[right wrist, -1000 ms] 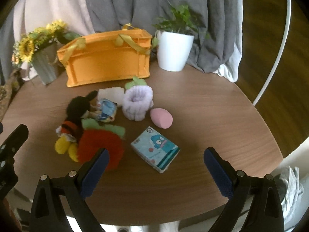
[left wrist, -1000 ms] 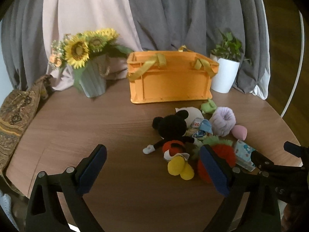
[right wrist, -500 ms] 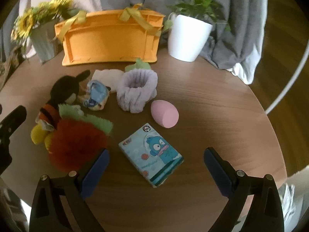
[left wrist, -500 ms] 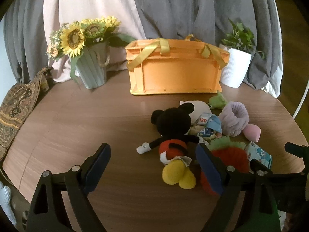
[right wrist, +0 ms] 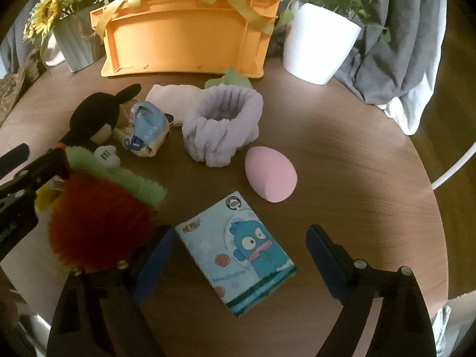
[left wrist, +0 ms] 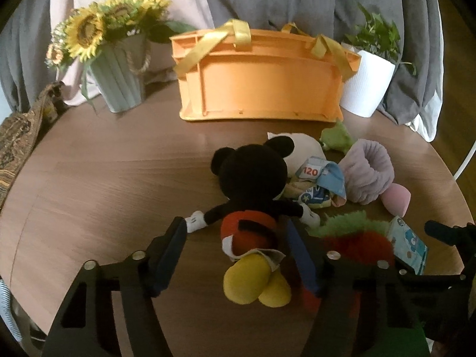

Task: Organize soft objects
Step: 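Grasp the Mickey plush with left tool while right tool grasps the blue tissue pack, then lift Mickey plush and tissue pack with both tools and carry them over the orange crate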

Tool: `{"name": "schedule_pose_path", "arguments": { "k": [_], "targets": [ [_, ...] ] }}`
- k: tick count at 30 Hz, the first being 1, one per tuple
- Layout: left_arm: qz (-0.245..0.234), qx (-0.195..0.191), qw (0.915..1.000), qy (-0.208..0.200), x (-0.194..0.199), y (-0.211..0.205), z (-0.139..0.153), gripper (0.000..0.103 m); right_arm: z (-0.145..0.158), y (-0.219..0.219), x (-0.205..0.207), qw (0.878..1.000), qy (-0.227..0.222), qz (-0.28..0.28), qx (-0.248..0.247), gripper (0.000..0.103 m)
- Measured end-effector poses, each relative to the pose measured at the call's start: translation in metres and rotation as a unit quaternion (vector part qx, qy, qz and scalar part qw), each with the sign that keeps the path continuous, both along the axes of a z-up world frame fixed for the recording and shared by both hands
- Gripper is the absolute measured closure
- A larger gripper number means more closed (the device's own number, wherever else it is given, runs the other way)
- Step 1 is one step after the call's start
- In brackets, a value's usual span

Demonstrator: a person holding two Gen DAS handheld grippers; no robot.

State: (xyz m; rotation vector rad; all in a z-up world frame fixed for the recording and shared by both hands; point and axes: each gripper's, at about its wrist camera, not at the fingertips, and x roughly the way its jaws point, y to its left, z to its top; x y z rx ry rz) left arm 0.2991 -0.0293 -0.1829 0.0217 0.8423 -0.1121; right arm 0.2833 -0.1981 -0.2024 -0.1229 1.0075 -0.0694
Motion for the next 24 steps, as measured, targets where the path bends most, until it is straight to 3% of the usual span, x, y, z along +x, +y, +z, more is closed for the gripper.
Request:
{"name": "schedule_pose_path", "arguments": {
  "k": [11,24],
  "targets": [
    [-0.011,-0.007,0.9994,0.033,0.013,-0.004,-0.017,0.057,-0.007,-0.003,0.004,1.000,0.010,-0.009,0.019,0.040],
    [-0.019,-0.006,0.9997,0.014,0.004,-0.002,-0.006,0.063,0.004,-0.002,-0.002,1.000,-0.009,-0.019,0.021,0.044]
  ]
}}
